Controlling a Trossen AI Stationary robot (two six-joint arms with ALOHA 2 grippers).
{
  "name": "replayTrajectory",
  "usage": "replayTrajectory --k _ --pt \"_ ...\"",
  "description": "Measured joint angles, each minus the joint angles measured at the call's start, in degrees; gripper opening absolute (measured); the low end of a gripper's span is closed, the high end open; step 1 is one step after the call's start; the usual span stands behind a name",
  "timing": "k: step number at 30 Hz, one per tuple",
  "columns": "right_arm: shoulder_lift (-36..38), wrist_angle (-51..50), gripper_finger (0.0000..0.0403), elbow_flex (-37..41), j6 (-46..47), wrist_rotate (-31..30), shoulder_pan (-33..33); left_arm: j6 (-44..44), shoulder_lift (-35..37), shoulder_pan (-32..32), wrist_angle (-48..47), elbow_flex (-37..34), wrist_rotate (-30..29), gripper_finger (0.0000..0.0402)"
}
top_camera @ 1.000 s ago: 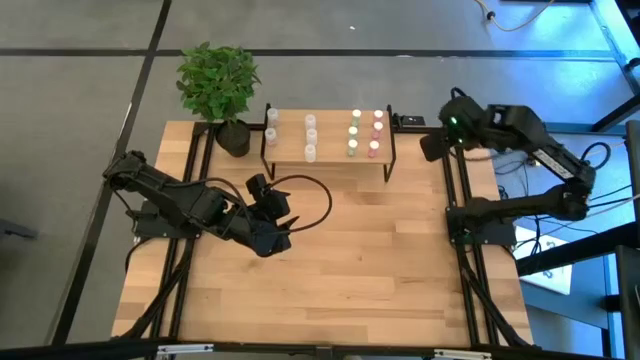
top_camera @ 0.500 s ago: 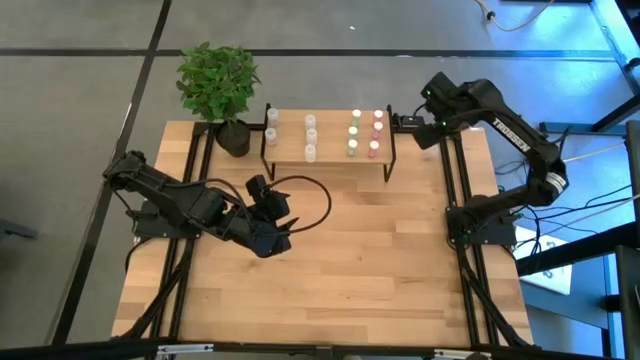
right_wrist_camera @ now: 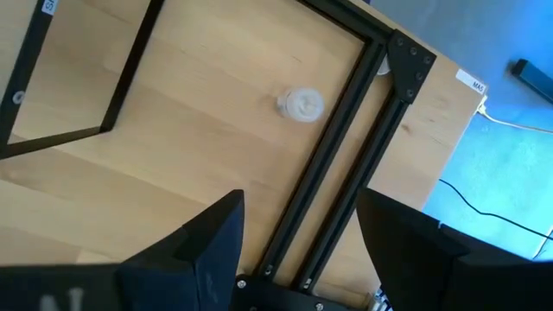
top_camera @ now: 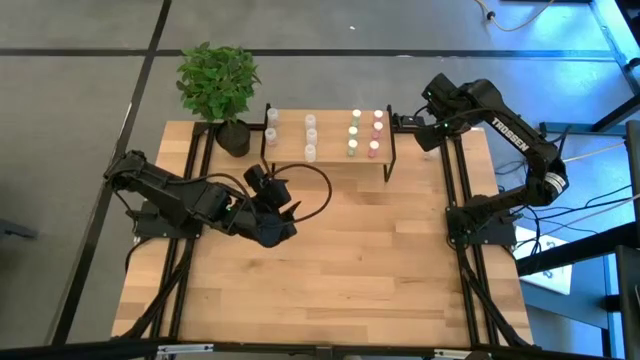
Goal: Pick and place medicine bottles onto shelf by color
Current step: Put the transparent pill bottle on the shelf aligned with the other transparent pill bottles
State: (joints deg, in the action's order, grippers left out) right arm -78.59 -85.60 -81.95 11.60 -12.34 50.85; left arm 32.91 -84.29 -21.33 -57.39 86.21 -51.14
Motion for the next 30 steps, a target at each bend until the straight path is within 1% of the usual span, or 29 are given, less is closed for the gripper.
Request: replayTrajectory --k 13,21,25,30 --pt "0.0 1.42 0.0227 0.0 1.7 0.0 0.0 -0.46 0.0 0.05 0.0 0.0 0.01 0.0277" --pt "0.0 1.2 0.0227 0.02 1.79 0.05 0.0 -0.48 -0.02 0.05 0.0 0.0 2.97 0.0277" --pt "0.0 1.2 0.0227 0.01 4.57 0.39 0.0 -0.48 -0.02 0.05 0.01 0.0 4.25 0.0277" --pt "0.0 3.14 0.0227 0.02 4.67 0.39 0.0 -0.48 -0.02 0.05 0.02 0.0 4.34 0.0277"
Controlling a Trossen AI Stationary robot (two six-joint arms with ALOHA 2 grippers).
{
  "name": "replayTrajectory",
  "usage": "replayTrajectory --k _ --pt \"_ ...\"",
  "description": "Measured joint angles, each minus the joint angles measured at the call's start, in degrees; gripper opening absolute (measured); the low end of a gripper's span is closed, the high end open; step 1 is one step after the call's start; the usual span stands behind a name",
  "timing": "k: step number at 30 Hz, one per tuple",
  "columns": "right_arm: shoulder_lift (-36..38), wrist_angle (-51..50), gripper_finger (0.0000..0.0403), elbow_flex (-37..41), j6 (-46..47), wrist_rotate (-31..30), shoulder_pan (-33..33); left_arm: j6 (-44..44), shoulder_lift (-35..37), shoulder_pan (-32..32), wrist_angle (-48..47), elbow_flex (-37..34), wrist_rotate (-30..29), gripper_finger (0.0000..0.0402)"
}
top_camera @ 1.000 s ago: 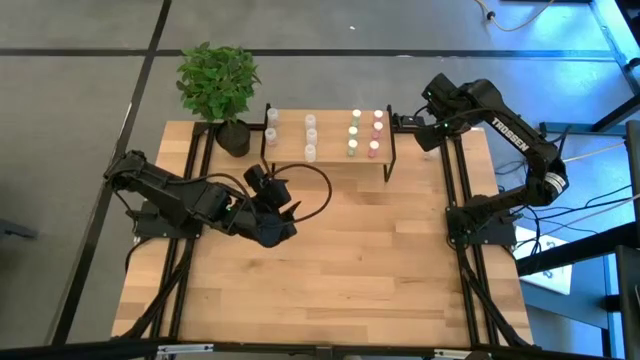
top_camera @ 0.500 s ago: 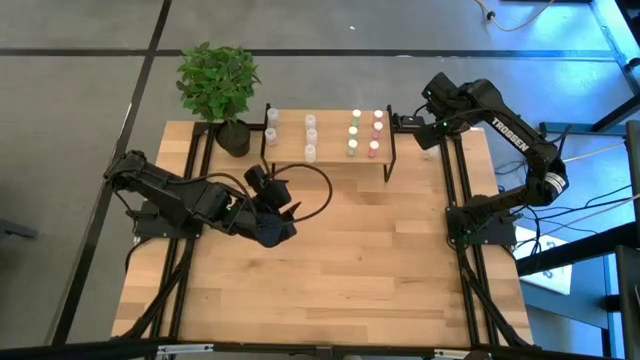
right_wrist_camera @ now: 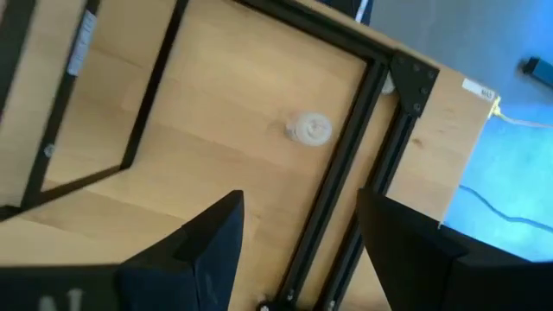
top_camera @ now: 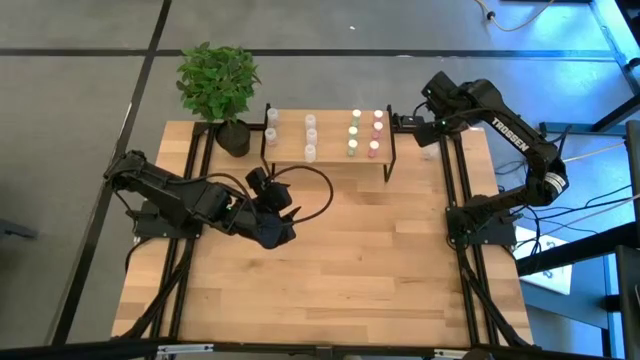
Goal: Pick and place medicine bottles onto shelf by color
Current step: Put the transparent pill bottle on the shelf aligned with the other transparent pill bottles
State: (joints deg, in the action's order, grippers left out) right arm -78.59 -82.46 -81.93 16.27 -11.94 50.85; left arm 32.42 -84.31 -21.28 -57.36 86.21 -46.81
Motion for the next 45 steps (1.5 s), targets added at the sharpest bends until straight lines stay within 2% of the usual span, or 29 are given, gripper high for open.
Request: replayTrajectory --k 5,8,13,16,19,34,39,45 --pt "0.0 1.66 0.0229 0.0 -2.4 0.54 0.0 -0.02 0.0 0.0 0.0 0.0 0.0 0.0277" --pt "-0.21 0.4 0.0244 0.01 -1.67 2.47 0.0 -0.02 0.0 0.0 -0.01 0.02 0.0 0.0277" --pt "-0.28 0.64 0.0306 2.86 -1.27 3.87 0.04 -0.04 0.0 0.0 0.0 0.04 -0.02 0.0277" --pt "-0.33 2.47 0.0347 6.22 -0.93 2.38 0.02 -0.04 0.0 0.0 0.0 0.07 -0.02 0.0277" --pt "-0.33 5.02 0.0369 8.68 -0.28 1.59 0.04 -0.04 0.0 0.0 0.0 0.07 -0.02 0.0277" --pt "-0.48 19.56 0.0375 21.04 -7.47 3.9 0.59 -0.04 0.0 -0.01 0.0 0.07 -0.02 0.0277" --pt "-0.5 23.69 0.0375 24.97 -2.81 -2.8 0.86 -0.04 0.0 -0.02 0.02 0.07 -0.02 0.0277" --pt "-0.48 27.29 0.0375 27.03 -2.92 -3.44 1.05 -0.04 -0.02 0.0 0.02 0.07 -0.02 0.0277"
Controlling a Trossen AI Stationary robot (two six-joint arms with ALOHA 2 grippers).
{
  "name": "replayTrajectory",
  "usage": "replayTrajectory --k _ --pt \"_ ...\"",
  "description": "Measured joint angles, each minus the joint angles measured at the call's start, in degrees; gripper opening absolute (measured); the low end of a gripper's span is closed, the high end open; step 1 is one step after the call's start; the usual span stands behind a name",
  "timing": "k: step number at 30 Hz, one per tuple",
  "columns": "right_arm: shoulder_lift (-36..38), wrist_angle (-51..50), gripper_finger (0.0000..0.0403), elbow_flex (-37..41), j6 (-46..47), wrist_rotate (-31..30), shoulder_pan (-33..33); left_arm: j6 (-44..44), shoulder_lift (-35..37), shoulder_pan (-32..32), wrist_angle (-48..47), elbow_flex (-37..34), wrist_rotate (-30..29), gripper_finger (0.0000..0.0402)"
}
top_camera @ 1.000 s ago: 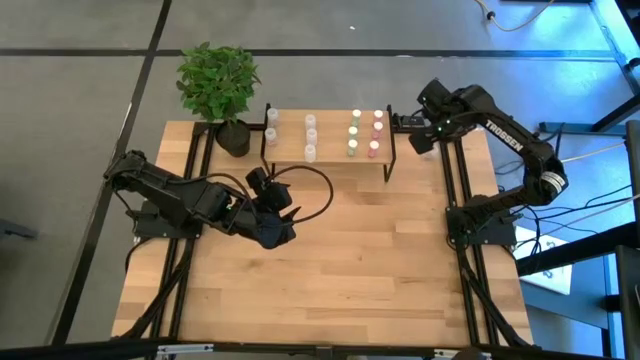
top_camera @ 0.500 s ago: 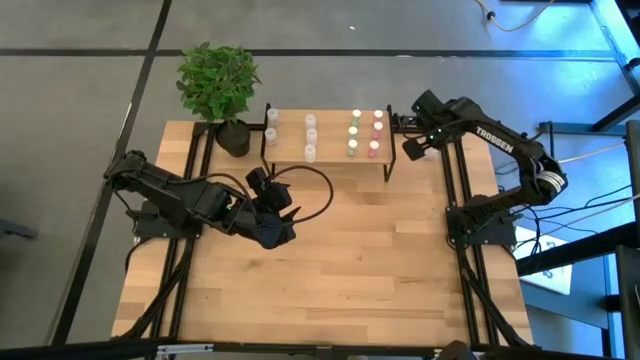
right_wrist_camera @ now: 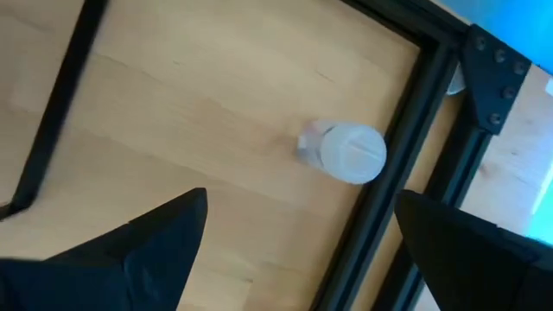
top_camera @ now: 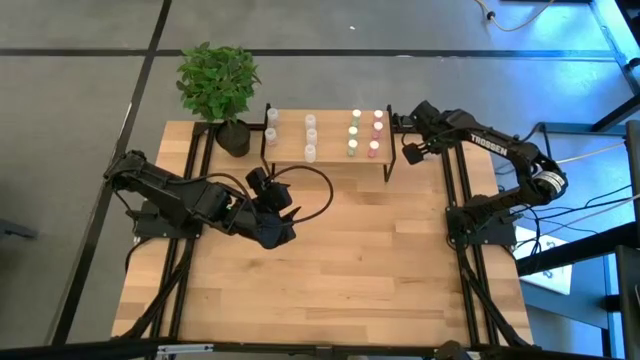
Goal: Pick and place medicine bottles onto shelf by color
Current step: Put the transparent pill bottle on the shelf aligned with the other transparent pill bottles
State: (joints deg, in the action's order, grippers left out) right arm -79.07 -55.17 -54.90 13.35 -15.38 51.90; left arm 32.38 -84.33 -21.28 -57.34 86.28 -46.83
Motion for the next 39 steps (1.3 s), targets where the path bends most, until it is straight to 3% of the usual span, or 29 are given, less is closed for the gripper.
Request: replayTrajectory --k 7,15,26,35,39 --pt "-1.38 2.62 0.0375 2.21 3.45 -1.15 0.02 0.0 0.0 -0.02 0.01 0.0 0.0 0.0277" --pt "-6.86 4.74 0.0375 2.61 6.04 -7.17 -0.54 0.0 0.0 -0.02 0.02 0.0 0.0 0.0277" --pt "-14.42 7.46 0.0375 2.6 7.12 -10.87 -0.53 0.0 0.0 -0.02 0.02 0.0 0.0 0.0277" --pt "-16.94 8.04 0.0373 2.56 5.69 -11.07 -0.31 0.0 0.0 -0.02 0.0 0.0 0.0 0.0277" --pt "-17.22 8.21 0.0354 2.56 5.67 -11.1 -0.31 0.01 0.0 -0.02 0.02 0.0 0.0 0.0277"
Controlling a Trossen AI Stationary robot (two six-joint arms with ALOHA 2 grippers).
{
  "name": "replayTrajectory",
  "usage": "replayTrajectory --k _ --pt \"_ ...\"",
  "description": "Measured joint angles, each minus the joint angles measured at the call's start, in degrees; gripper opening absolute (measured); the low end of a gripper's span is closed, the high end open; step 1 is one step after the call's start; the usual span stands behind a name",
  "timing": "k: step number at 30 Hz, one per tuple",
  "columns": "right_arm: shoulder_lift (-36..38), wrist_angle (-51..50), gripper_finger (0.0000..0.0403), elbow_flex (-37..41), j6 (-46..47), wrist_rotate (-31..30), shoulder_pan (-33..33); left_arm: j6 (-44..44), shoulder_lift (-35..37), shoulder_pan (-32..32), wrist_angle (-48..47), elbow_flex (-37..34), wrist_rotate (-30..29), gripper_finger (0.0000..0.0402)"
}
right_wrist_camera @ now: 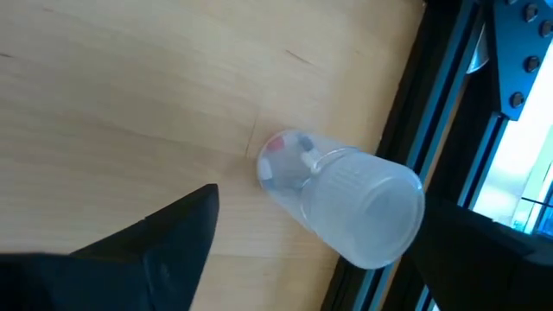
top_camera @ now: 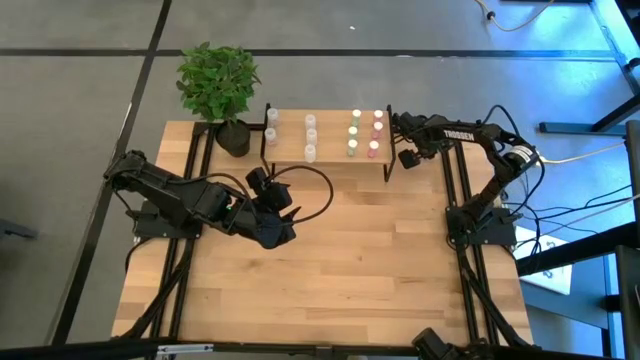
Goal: Pick and place medicine bottles onto shelf by color
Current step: Put the transparent pill bottle on the shelf aligned with the other transparent pill bottles
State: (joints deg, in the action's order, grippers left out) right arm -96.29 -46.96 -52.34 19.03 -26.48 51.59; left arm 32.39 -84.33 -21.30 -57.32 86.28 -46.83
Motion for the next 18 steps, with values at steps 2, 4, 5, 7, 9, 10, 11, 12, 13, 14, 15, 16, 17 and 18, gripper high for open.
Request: replayTrajectory --k 2,4,5,7,9,10,11,12,13,14,15,16,17,18 --pt "0.0 0.07 0.0336 0.0 0.0 -0.02 0.0 -0.01 0.0 0.01 0.0 0.0 0.0 0.0277" --pt "0.0 0.07 0.0317 0.0 0.0 0.02 0.0 -0.01 0.0 0.0 0.0 0.0 0.0 0.0277" --pt "0.0 0.08 0.0308 0.0 -0.02 0.01 0.0 -0.01 0.0 0.0 -0.01 0.0 0.0 0.0277" --pt "0.0 0.07 0.0293 0.0 0.01 0.02 0.0 -0.01 0.0 0.0 0.0 0.0 0.0 0.0277" --pt "0.0 0.07 0.0283 0.0 0.04 0.08 0.0 -0.01 0.0 0.01 0.0 0.0 0.0 0.0277" --pt "0.0 0.09 0.028 0.0 0.04 0.26 0.0 -0.01 0.0 0.0 0.0 0.0 0.0 0.0277" --pt "0.0 0.08 0.0277 0.0 0.04 0.5 0.0 -0.01 0.0 0.0 0.0 0.0 0.0 0.0277" --pt "0.0 0.07 0.0276 0.0 0.06 0.63 0.0 -0.01 0.0 0.0 -0.01 0.0 0.0 0.0277" --pt "0.0 0.07 0.0275 0.0 0.18 0.63 0.0 -0.01 0.0 0.0 -0.02 0.0 0.0 0.0277" --pt "0.0 0.07 0.0274 0.0 0.2 0.63 0.0 -0.01 0.0 0.0 -0.02 0.0 0.0 0.0277" --pt "0.0 0.07 0.0274 0.0 0.18 0.63 0.0 -0.01 0.0 0.0 -0.02 0.0 0.0 0.0277" --pt "0.0 0.08 0.0274 0.0 0.17 0.63 0.0 0.01 0.0 0.02 -0.02 0.0 0.0 0.0277" --pt "0.0 0.07 0.0274 0.0 0.18 0.63 0.0 -0.01 0.0 0.0 -0.01 0.0 0.0 0.0277" --pt "0.0 0.09 0.0274 0.0 0.2 0.63 0.0 -0.01 0.0 0.0 0.0 0.0 0.0 0.0277"
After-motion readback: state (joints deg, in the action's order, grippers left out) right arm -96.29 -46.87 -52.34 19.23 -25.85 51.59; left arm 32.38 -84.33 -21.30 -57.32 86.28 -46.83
